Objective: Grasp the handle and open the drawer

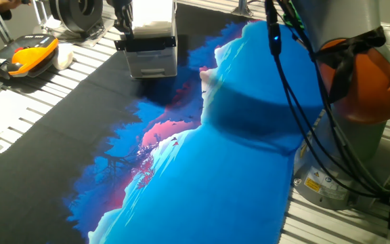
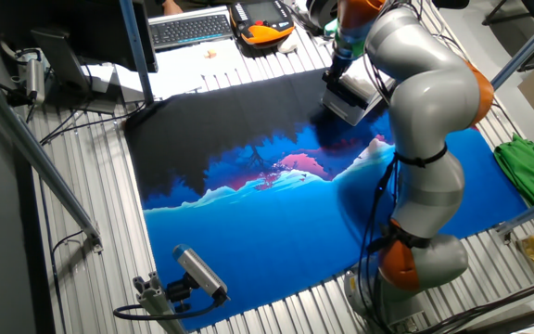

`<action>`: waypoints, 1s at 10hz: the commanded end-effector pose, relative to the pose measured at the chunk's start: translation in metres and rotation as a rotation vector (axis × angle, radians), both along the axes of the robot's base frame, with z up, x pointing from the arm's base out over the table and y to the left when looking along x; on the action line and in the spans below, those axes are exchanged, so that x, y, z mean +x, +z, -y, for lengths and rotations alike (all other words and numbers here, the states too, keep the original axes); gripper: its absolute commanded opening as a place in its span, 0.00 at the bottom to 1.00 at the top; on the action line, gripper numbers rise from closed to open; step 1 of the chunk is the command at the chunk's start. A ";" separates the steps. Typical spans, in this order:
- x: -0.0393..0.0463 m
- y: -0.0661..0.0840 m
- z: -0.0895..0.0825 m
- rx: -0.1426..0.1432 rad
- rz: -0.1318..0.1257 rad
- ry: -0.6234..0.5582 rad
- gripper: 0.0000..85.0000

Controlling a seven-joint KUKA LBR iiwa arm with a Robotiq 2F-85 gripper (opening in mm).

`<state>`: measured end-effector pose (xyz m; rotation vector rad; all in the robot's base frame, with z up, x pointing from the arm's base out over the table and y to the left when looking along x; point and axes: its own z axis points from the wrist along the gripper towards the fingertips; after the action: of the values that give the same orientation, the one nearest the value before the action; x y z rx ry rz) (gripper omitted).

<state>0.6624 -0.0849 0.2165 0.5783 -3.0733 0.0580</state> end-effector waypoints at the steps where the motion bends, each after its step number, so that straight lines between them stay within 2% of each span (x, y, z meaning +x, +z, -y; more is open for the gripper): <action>1: -0.0001 0.000 0.000 0.000 -0.008 -0.001 0.00; 2: -0.0001 0.000 0.000 -0.001 -0.013 -0.011 0.00; 3: -0.0001 0.000 0.000 0.024 -0.014 -0.031 0.00; 6: -0.0001 0.000 0.000 0.031 0.022 -0.087 0.00; 7: -0.0001 0.000 0.000 0.027 0.043 -0.110 0.00; 9: -0.0001 0.000 0.000 0.072 0.032 -0.142 0.00; 10: -0.0001 0.000 0.000 0.068 0.034 -0.151 0.00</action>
<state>0.6623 -0.0853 0.2165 0.3495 -3.1518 -0.0362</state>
